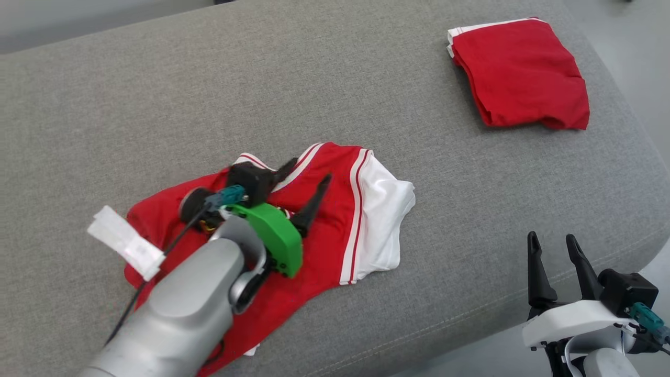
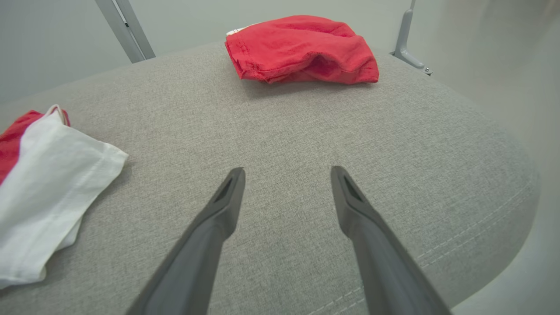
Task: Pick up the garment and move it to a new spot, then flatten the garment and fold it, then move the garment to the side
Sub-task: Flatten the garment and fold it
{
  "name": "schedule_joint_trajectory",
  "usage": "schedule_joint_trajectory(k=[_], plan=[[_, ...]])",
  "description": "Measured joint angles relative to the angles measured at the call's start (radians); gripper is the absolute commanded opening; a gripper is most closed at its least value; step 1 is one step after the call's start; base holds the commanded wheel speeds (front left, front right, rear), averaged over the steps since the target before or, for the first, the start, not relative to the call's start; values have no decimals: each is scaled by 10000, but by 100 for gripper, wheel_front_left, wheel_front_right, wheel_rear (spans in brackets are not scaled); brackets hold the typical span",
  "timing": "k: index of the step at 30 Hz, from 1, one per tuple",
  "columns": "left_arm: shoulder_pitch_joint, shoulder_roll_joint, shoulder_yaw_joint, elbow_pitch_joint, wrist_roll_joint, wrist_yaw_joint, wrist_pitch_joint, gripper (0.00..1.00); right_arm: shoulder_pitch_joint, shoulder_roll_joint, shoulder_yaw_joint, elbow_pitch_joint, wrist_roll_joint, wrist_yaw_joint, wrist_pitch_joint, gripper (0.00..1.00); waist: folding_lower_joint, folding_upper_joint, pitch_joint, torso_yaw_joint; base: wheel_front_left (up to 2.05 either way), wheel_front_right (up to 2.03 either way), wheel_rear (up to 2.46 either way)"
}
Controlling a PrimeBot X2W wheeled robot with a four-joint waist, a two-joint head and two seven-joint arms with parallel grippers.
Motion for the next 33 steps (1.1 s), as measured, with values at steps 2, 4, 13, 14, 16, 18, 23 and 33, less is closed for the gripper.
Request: schedule_joint_trajectory(k=[2,4,13,14,16,18,23,33], plan=[[30,566,201,92,-46,360,138,100,18,2,19,-4,-12,0,0,100,0,0,-54,99,0,0,0],[35,1250,322,257,6,761,372,100,23,4,31,-12,-52,0,0,100,0,0,-103,208,0,0,0],[320,2115,265,454,-568,412,2069,100,18,8,104,-19,-171,0,0,100,0,0,-173,585,0,0,0],[321,2127,268,420,-662,341,2215,100,15,6,111,-19,-173,0,0,100,0,0,-165,590,0,0,0],[322,2186,196,337,-740,182,2525,100,12,6,115,-19,-174,0,0,100,0,0,-157,584,0,0,0],[319,2245,115,213,-821,63,2811,100,14,6,100,-21,-184,0,0,100,0,0,-152,580,0,0,0],[256,2429,-209,-221,-963,-148,3434,0,20,4,69,-4,-186,0,0,100,0,0,-152,533,0,0,0],[106,2243,-77,-1085,-880,-109,1866,0,19,4,-6,23,-178,0,0,100,0,0,-194,481,0,0,0]])
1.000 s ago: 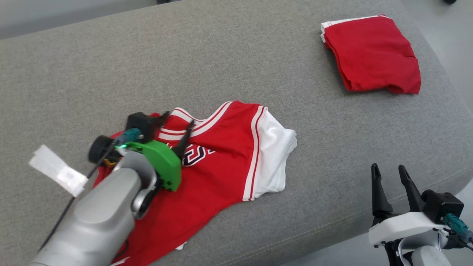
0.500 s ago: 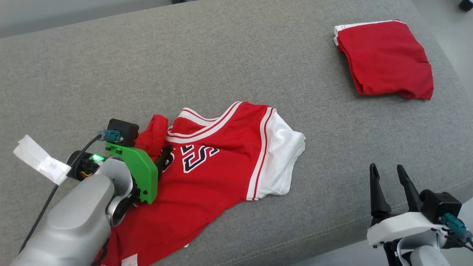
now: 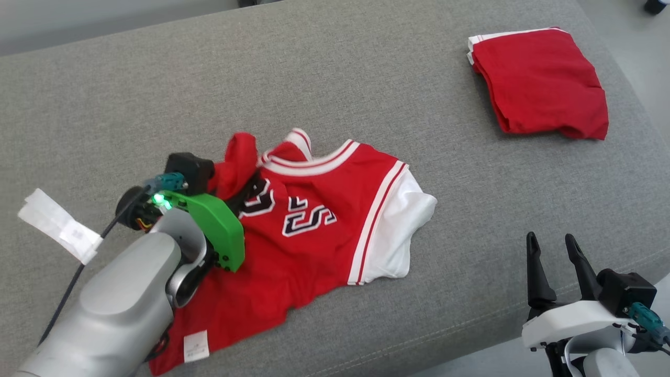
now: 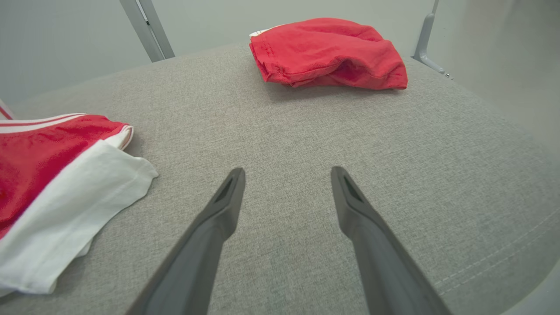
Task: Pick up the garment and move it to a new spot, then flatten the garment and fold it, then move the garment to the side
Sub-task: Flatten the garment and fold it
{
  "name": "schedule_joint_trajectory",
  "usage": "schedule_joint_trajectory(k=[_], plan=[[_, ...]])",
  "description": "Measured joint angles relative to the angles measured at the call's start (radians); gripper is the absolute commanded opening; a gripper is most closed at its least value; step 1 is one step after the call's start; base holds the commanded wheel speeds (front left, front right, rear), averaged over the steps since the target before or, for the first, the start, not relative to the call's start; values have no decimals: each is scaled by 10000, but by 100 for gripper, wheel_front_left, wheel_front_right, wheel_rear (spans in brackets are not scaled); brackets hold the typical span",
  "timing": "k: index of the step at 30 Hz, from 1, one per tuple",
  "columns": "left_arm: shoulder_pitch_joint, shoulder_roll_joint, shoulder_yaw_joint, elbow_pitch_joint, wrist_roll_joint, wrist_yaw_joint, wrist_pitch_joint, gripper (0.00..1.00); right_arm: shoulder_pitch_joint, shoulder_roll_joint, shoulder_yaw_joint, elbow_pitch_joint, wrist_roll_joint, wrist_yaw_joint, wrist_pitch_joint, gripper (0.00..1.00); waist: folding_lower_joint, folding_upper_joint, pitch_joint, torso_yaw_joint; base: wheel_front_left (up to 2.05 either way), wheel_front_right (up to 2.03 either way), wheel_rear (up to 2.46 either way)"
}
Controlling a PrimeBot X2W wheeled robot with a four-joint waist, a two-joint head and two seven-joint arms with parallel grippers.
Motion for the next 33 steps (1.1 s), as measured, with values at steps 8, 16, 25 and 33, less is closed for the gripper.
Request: schedule_joint_trajectory(k=[8,16,25,33], plan=[[-784,-201,445,832,589,723,-1494,0,-44,0,44,-15,10,0,0,100,0,0,34,-91,0,0,0],[-1412,-134,903,2042,1051,1335,-2320,0,-109,0,109,-19,27,0,0,100,0,0,159,-287,0,0,0],[-774,-219,2025,2002,1661,2173,-2470,100,81,2,-136,-8,21,0,0,100,0,0,5,-343,0,0,0],[2136,-29,3707,-408,2422,2989,-2483,100,383,0,-790,-297,-378,0,0,100,0,0,-496,96,0,0,0]])
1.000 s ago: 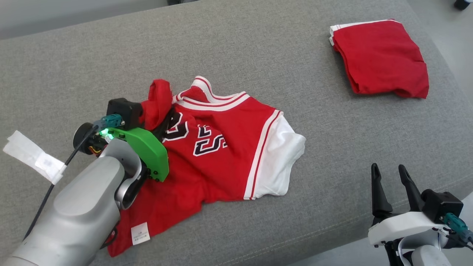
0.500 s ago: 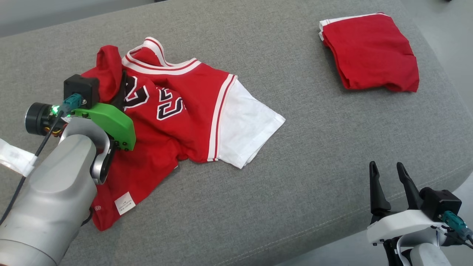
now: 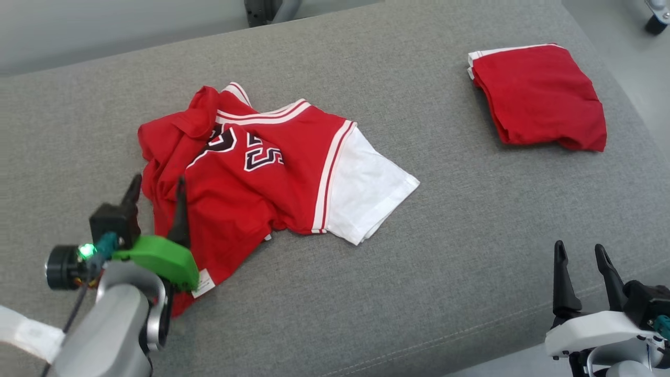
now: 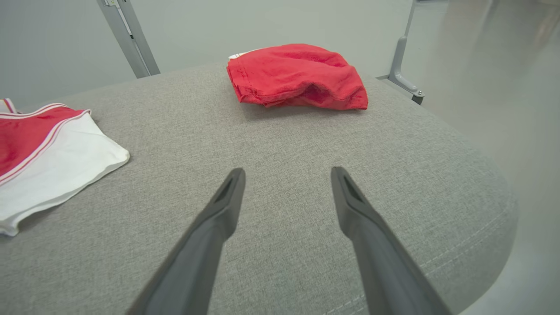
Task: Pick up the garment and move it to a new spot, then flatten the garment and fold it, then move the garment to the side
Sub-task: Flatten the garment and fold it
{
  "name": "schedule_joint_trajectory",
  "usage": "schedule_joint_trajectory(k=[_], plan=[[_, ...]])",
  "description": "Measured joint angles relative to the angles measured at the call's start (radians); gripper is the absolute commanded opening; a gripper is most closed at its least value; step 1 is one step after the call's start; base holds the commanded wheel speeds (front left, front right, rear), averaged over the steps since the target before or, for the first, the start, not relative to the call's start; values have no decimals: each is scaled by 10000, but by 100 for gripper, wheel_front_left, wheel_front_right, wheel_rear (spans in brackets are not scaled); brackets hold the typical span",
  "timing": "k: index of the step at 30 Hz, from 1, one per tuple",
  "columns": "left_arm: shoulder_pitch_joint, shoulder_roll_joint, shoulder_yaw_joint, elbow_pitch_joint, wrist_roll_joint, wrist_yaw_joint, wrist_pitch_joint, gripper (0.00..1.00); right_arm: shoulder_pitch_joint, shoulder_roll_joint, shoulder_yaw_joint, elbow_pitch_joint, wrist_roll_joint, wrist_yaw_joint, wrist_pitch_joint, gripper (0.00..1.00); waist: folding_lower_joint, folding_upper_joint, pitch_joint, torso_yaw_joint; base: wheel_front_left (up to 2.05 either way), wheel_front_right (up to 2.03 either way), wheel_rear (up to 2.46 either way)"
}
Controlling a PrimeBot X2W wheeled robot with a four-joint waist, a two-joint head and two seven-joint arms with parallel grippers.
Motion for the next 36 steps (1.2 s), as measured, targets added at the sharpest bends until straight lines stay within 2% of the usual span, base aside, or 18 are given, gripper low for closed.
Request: schedule_joint_trajectory(k=[5,13,26,36], plan=[[1872,-268,102,-821,389,48,2,100,165,6,-79,-19,-224,0,0,100,0,0,-349,446,0,0,0],[3351,-698,75,-1390,1041,336,2,100,293,6,21,-58,-290,0,0,100,0,0,-684,1135,0,0,0],[3418,-1229,288,-309,1965,54,2,100,283,4,121,-15,-286,0,0,100,0,0,-576,1382,0,0,0],[3311,-1375,976,25,2318,-33,0,100,276,4,127,2,-207,0,0,100,0,0,-595,1318,0,0,0]])
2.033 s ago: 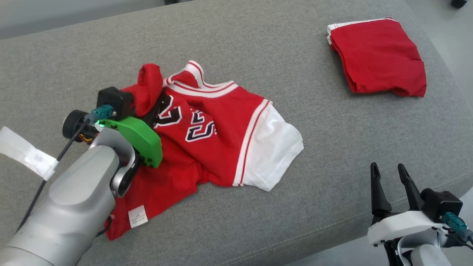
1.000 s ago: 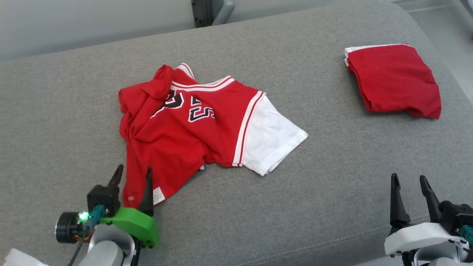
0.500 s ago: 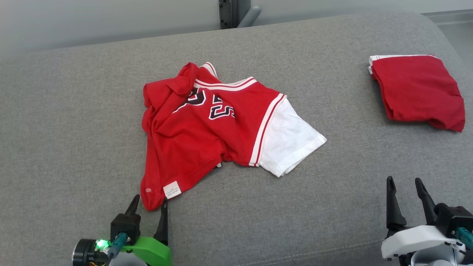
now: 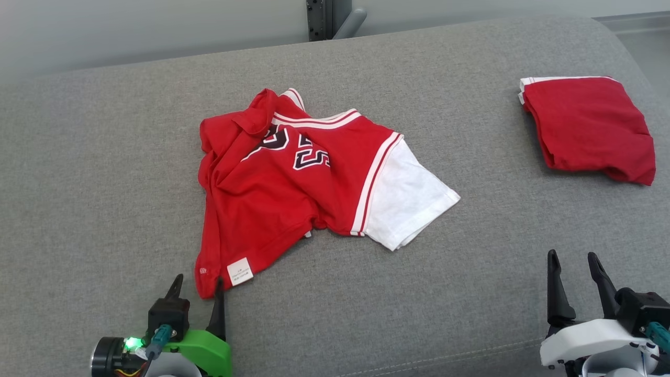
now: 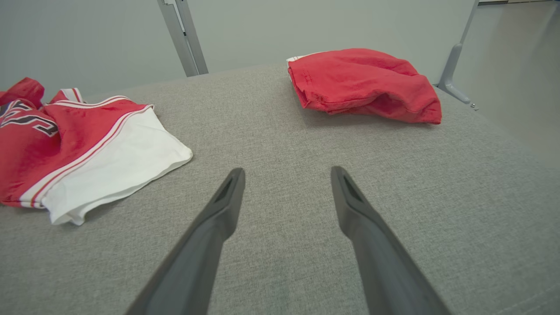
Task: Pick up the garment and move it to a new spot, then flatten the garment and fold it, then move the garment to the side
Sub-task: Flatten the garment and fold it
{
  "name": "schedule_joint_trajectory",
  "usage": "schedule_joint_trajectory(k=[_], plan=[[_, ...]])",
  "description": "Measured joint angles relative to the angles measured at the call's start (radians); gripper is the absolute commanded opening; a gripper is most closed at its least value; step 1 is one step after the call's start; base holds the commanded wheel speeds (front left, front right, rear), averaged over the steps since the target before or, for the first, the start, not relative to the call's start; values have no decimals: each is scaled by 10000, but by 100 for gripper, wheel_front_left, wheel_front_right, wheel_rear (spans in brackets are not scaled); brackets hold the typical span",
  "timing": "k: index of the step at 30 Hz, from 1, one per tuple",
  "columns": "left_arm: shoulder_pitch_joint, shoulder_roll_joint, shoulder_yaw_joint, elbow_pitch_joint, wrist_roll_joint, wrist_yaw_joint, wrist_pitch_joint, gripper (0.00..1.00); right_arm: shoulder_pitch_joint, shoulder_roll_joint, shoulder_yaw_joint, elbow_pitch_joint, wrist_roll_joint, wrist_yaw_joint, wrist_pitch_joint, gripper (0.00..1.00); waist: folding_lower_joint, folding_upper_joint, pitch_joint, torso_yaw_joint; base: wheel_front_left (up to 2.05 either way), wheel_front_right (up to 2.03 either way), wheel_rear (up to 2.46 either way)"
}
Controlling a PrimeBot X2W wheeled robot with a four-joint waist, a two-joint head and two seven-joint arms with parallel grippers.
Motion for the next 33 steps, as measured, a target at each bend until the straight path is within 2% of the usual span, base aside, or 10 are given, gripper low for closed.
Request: schedule_joint_trajectory(k=[11,12,14,22,25,29,31,32,33], plan=[[154,-171,418,148,470,-213,0,100,26,0,-25,23,58,0,0,100,0,0,23,206,0,0,0],[159,-207,403,167,516,-261,0,89,26,0,-21,23,58,0,0,100,0,0,25,224,0,0,0],[159,-280,343,234,629,-353,2,2,25,0,-13,27,56,0,0,100,0,0,25,253,0,0,0],[175,-502,405,301,1043,-472,0,0,25,0,71,75,46,0,0,100,0,0,-28,251,0,0,0],[282,-564,744,184,936,-518,2,0,42,0,65,107,29,0,0,100,0,0,-98,243,0,0,0],[933,-924,1764,-476,-426,-1285,2,0,186,2,-10,130,10,0,0,100,0,0,-259,232,0,0,0],[1206,-796,2102,-802,-637,-1588,2,0,254,-2,-86,138,8,0,0,100,0,0,-344,249,0,0,0],[1206,-796,2102,-802,-637,-1588,2,0,254,-2,-86,138,8,0,0,100,0,0,-344,249,0,0,0],[1427,-548,2249,-970,-692,-1772,0,0,365,-4,-109,157,10,0,0,100,0,0,-405,316,0,0,0]])
